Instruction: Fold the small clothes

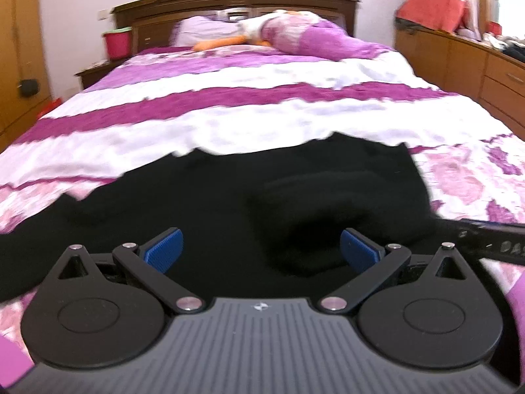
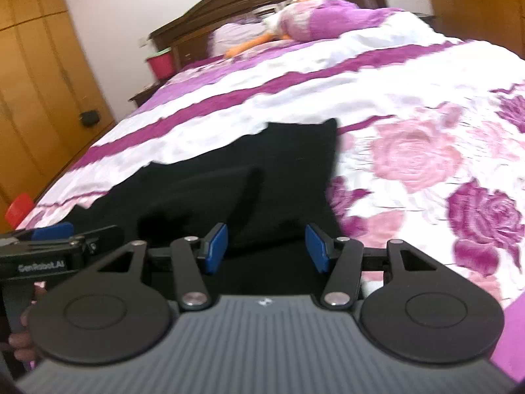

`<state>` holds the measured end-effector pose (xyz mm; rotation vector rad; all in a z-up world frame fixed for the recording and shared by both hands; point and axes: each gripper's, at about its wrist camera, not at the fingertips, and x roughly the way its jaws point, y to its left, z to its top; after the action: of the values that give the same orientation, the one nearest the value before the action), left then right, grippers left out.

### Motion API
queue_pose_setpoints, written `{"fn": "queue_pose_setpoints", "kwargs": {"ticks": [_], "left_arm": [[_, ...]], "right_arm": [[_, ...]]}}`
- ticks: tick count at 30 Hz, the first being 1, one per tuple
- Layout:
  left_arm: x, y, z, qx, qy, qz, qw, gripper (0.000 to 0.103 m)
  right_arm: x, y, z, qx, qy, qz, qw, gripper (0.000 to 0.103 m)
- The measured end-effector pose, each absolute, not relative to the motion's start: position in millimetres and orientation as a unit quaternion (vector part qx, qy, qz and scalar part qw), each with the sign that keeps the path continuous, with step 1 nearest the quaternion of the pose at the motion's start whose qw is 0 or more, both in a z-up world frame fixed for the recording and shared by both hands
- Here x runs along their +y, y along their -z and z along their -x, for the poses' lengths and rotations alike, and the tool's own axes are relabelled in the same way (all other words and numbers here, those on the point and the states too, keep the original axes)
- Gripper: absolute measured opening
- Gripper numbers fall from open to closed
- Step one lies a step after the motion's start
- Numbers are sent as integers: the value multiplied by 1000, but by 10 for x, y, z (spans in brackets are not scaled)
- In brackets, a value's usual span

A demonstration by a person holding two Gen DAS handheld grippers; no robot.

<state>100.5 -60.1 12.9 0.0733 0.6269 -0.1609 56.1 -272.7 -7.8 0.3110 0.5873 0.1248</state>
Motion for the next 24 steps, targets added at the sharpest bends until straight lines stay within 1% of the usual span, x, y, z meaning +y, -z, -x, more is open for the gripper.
{"fn": "queue_pose_setpoints", "kwargs": {"ticks": [8, 10, 14, 16, 18, 19, 20, 21, 24], "left_arm": [[-1318, -10, -1263, 293, 140, -76, 943, 102], [-1454, 57, -1331, 290, 146, -94, 941, 98], [-1697, 232, -1478, 286, 146, -137, 937, 78], [-1773, 332, -1541, 287, 141, -159, 934, 62], [-1782, 401, -1610, 289, 136, -162, 933, 32], [-1738, 398, -1628, 288, 146, -147, 935, 24], [-1685, 378, -1639, 287, 151, -132, 937, 13], [-1626, 336, -1645, 285, 151, -121, 939, 11], [-1402, 150, -1597, 267, 140, -85, 950, 9]], "right_arm": [[-3012, 250, -577, 307, -29, -153, 939, 55], [-3068, 282, -561, 308, -27, -156, 938, 55], [-3142, 340, -540, 310, -33, -162, 936, 55], [-3167, 360, -529, 310, -36, -163, 936, 55], [-3168, 369, -518, 308, -37, -165, 936, 55], [-3167, 375, -517, 308, -37, -165, 936, 55], [-3166, 380, -517, 308, -38, -166, 936, 55], [-3167, 384, -516, 308, -38, -167, 936, 55], [-3158, 386, -519, 307, -39, -165, 936, 55]]}}
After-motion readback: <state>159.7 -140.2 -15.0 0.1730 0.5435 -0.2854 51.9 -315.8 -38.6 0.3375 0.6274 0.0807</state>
